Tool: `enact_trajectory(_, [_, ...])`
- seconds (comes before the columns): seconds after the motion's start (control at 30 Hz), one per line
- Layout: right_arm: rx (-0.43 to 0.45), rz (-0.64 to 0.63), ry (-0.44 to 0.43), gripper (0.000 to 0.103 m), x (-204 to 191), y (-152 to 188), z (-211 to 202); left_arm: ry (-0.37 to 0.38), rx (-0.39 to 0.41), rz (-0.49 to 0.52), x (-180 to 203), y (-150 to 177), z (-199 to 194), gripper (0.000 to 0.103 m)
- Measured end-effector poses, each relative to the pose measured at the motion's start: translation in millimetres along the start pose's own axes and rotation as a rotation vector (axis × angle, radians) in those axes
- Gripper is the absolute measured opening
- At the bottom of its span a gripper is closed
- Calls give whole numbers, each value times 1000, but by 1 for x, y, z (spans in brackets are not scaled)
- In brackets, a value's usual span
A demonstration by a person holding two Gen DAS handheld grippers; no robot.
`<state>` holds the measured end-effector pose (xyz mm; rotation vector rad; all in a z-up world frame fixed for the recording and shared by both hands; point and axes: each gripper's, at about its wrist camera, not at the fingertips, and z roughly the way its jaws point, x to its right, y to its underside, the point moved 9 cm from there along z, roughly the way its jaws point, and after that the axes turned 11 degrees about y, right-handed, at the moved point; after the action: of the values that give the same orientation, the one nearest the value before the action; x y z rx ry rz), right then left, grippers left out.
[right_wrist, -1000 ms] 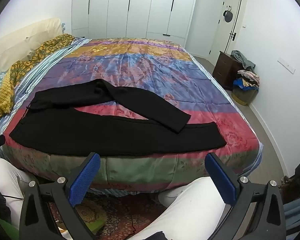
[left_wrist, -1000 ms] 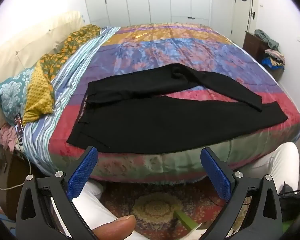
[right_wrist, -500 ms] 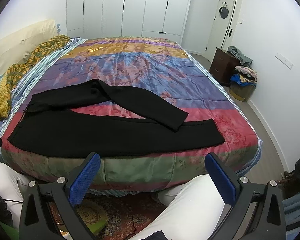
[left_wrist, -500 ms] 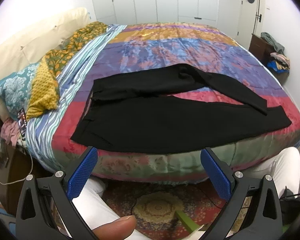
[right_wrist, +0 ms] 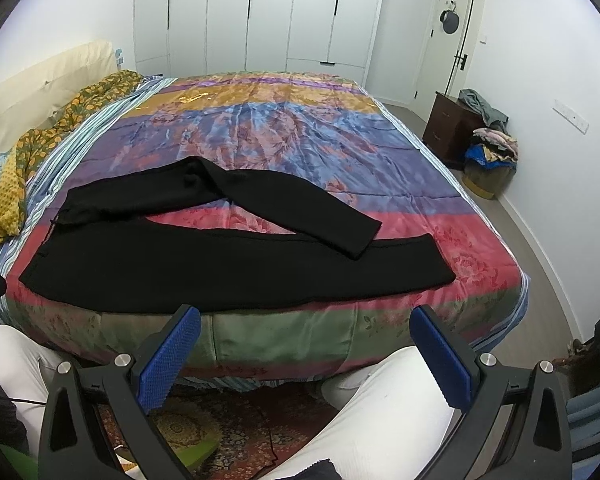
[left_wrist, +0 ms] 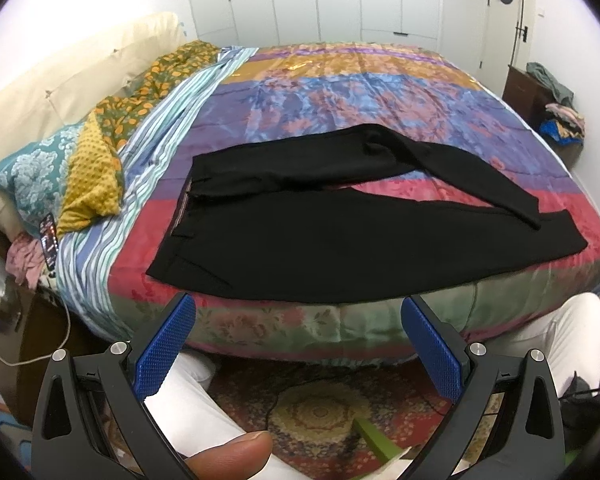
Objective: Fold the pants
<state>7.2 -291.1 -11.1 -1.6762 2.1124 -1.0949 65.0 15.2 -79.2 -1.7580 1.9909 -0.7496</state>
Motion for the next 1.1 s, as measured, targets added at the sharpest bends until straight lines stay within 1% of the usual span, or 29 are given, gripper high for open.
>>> enact_trajectory(0.6, [0, -13, -26, 103, -8, 3, -3, 79, -15, 73, 23, 1, 0, 103])
enact_trajectory(0.77, [2, -19, -37, 103, -12, 3, -5, 88, -14, 91, 29, 1, 0, 103])
enact_trajectory(1.1, [0, -22, -51, 103, -15, 5, -5, 92, -14, 94, 31, 1, 0, 103])
